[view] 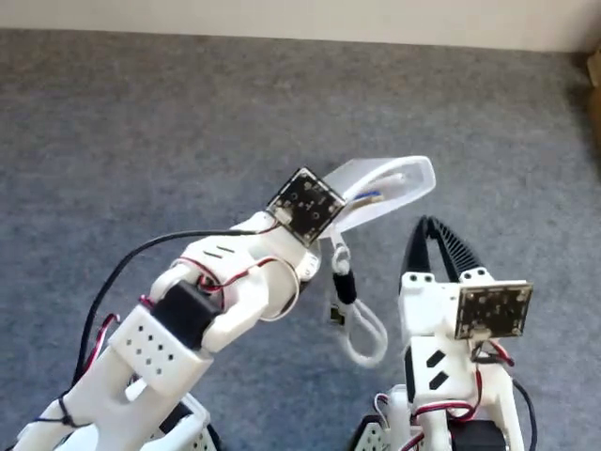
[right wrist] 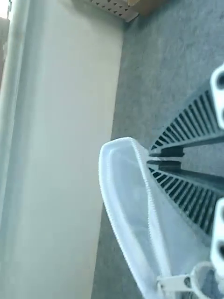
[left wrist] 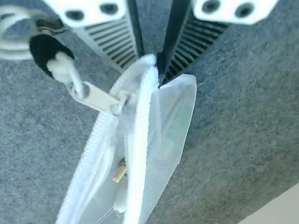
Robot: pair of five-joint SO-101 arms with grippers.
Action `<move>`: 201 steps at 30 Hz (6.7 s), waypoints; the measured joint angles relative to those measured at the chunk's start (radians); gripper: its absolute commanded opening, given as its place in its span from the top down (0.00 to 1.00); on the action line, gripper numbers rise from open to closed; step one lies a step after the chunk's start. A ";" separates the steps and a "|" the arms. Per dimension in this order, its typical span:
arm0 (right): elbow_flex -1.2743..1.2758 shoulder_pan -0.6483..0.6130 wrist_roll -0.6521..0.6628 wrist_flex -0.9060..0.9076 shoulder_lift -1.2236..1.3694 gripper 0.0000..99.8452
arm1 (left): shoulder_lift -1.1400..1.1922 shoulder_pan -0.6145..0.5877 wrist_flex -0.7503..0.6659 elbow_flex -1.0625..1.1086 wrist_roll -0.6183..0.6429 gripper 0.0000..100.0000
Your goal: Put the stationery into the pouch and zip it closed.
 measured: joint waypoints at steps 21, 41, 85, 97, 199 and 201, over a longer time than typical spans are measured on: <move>0.025 -0.569 0.000 0.167 0.000 0.81 | -0.026 0.000 0.000 0.003 0.000 0.99; 0.170 -0.483 0.000 -0.035 0.002 0.92 | -0.038 0.002 0.014 0.017 0.000 0.99; -0.143 -0.476 0.193 0.404 0.002 0.99 | -0.041 0.106 0.012 0.017 -0.041 0.80; -0.186 -0.598 0.233 0.512 0.000 0.99 | -0.041 0.147 0.009 0.018 -0.101 0.80; -0.132 -0.041 0.104 0.150 0.000 0.99 | -0.204 0.189 0.092 0.083 -0.219 0.99; -0.129 -0.014 0.104 0.141 0.000 0.99 | -0.204 0.189 0.092 0.083 -0.219 0.99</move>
